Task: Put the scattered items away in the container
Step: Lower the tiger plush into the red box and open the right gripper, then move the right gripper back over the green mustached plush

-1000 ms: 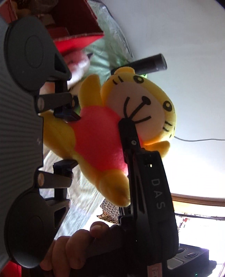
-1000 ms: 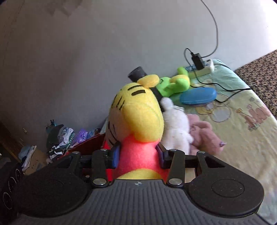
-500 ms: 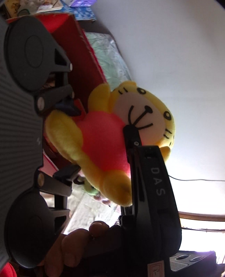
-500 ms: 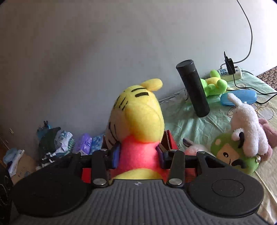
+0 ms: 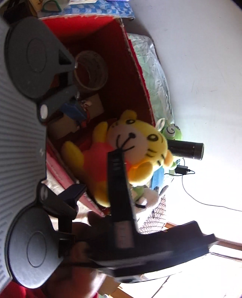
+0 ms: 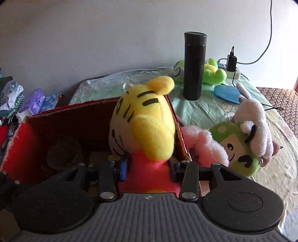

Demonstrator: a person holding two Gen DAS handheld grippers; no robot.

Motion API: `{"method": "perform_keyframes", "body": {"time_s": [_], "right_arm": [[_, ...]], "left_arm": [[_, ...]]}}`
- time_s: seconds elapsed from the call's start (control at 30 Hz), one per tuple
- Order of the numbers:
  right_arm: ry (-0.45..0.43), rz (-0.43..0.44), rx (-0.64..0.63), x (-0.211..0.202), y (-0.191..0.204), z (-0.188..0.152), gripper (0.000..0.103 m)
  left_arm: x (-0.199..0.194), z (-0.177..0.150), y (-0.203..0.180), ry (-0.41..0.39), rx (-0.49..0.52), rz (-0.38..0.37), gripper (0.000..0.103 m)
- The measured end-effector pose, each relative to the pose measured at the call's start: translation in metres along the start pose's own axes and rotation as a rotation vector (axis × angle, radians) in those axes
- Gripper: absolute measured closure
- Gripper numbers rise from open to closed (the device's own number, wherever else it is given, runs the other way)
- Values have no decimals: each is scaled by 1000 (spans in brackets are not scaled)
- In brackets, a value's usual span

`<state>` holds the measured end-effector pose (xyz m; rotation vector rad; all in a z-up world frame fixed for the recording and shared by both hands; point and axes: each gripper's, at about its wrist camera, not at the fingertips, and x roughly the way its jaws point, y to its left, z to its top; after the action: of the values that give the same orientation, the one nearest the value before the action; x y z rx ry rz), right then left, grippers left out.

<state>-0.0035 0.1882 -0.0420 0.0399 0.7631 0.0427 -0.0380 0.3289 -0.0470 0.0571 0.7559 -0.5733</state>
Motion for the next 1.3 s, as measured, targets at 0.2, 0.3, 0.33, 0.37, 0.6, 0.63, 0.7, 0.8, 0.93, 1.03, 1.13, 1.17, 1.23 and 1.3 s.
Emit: {"method": "perform_keyframes", "body": {"time_s": [0.2,0.3,0.33,0.37,0.6,0.63,0.7,0.8,0.93,1.03,1.13,1.17,1.23,1.3], "right_arm": [[-1,39,28,-2,-6,2,48],[-5,83,61,-10,-12,4,46],[-18,87,76,-14,-13,4,45],[-44,80,94,-20,-15,5,43],[-175,110,193,-43,-33,11,52],[-162,116,199,-41,-34,10,63],[-129,146,228,-35,-40,8,73],[-138,167,226,-36,-41,4,76],[-145,181,222,-37,-41,0,77],[-149,212,242,-40,-48,-1,75],[-170,230,228,-49,-53,-4,74],[-178,235,230,-52,-55,-6,74],[-191,253,236,-57,-61,-9,74],[-204,258,232,-63,-68,-12,74]], "left_arm": [[8,8,18,25,-112,-98,32],[5,10,22,21,-174,-135,32],[8,12,25,20,-191,-132,32],[11,15,27,21,-204,-126,32],[45,30,45,135,-419,-62,32],[53,30,48,180,-450,-38,33],[68,29,53,257,-491,-2,35],[79,31,52,288,-487,3,36],[89,43,38,309,-393,41,36],[96,47,33,314,-363,51,36],[98,47,31,310,-349,60,36],[98,47,31,310,-344,64,36],[97,46,32,307,-350,75,35],[93,44,33,295,-374,89,34]]}}
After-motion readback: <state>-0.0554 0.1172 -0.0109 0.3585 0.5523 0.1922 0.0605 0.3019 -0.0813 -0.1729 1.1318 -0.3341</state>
